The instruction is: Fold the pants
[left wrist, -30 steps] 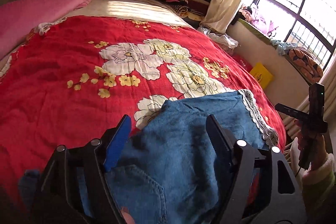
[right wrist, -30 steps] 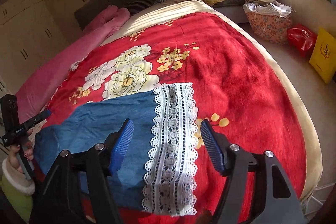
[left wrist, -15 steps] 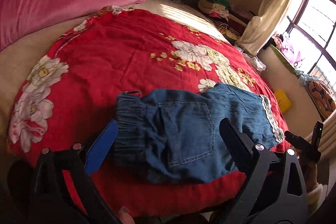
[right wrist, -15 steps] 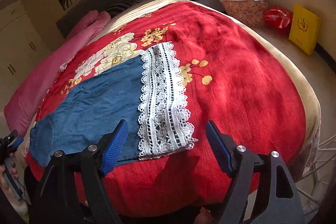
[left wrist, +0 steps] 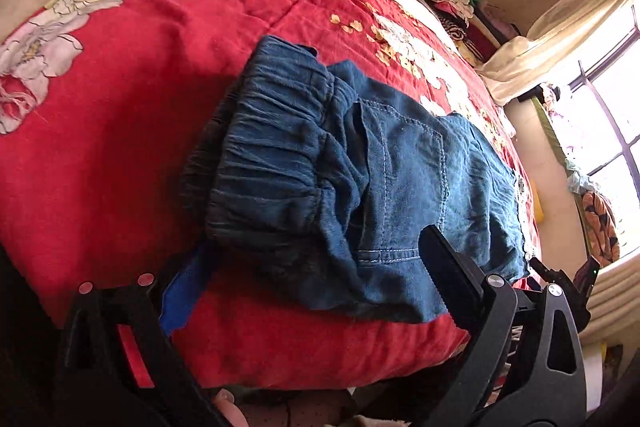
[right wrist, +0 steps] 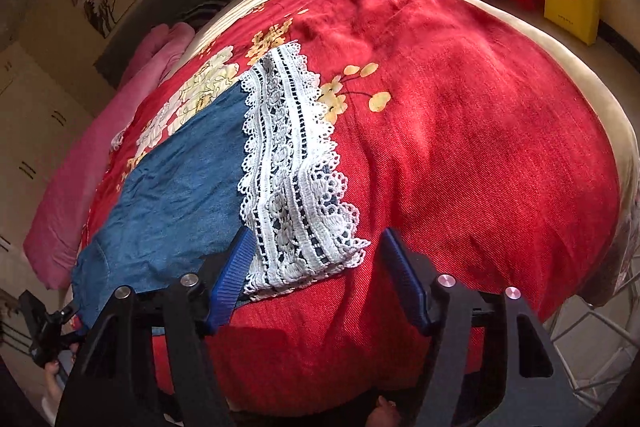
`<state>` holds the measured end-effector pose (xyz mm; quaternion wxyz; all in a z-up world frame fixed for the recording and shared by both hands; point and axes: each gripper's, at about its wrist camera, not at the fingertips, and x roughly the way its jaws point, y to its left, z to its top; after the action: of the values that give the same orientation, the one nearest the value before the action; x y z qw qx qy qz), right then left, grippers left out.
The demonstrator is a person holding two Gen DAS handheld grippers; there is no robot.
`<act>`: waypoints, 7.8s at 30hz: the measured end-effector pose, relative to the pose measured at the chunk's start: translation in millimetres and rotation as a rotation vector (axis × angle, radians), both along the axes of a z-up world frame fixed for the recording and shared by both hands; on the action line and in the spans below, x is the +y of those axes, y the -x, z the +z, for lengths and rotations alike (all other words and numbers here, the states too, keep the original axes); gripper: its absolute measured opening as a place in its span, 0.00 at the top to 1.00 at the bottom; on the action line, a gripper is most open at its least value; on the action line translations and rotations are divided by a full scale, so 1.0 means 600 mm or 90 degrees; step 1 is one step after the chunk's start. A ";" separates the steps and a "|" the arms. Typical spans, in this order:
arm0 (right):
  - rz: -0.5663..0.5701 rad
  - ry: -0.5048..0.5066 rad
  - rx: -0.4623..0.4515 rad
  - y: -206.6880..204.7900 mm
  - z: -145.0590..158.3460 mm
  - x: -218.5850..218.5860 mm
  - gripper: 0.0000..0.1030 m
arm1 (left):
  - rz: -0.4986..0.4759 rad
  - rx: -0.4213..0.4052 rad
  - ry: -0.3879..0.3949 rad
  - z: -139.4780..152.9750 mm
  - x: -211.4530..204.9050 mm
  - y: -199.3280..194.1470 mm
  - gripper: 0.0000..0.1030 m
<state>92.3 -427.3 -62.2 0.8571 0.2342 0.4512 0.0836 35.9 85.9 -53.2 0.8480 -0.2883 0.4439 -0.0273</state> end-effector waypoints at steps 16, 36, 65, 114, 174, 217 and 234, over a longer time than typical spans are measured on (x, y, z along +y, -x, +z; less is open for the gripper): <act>0.006 0.000 -0.029 0.010 0.014 0.003 0.62 | 0.004 -0.071 -0.004 0.047 0.017 -0.030 0.83; 0.064 0.122 -0.039 0.033 -0.019 0.039 0.78 | -0.003 -0.041 0.018 -0.018 0.048 -0.030 0.78; 0.221 0.126 -0.136 0.002 0.081 0.227 0.44 | -0.174 -0.136 -0.110 0.122 -0.137 -0.095 0.32; 0.068 0.104 -0.176 0.094 0.140 0.062 0.19 | -0.217 -0.144 -0.212 0.172 -0.268 -0.079 0.10; 0.060 -0.049 -0.089 0.038 -0.006 0.036 0.49 | -0.627 -0.047 -0.228 0.024 -0.641 -0.388 0.17; 0.429 0.078 -0.195 0.052 0.051 0.422 0.71 | -0.239 -0.153 0.225 0.031 -0.121 -0.257 0.20; 0.200 -0.025 -0.113 -0.115 0.070 0.256 0.31 | -0.272 -0.071 0.160 0.013 -0.172 -0.298 0.42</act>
<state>161.3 -273.5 -20.1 0.8650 0.1692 0.4034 0.2458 214.5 -17.4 -45.2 0.8036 -0.2890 0.4405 -0.2769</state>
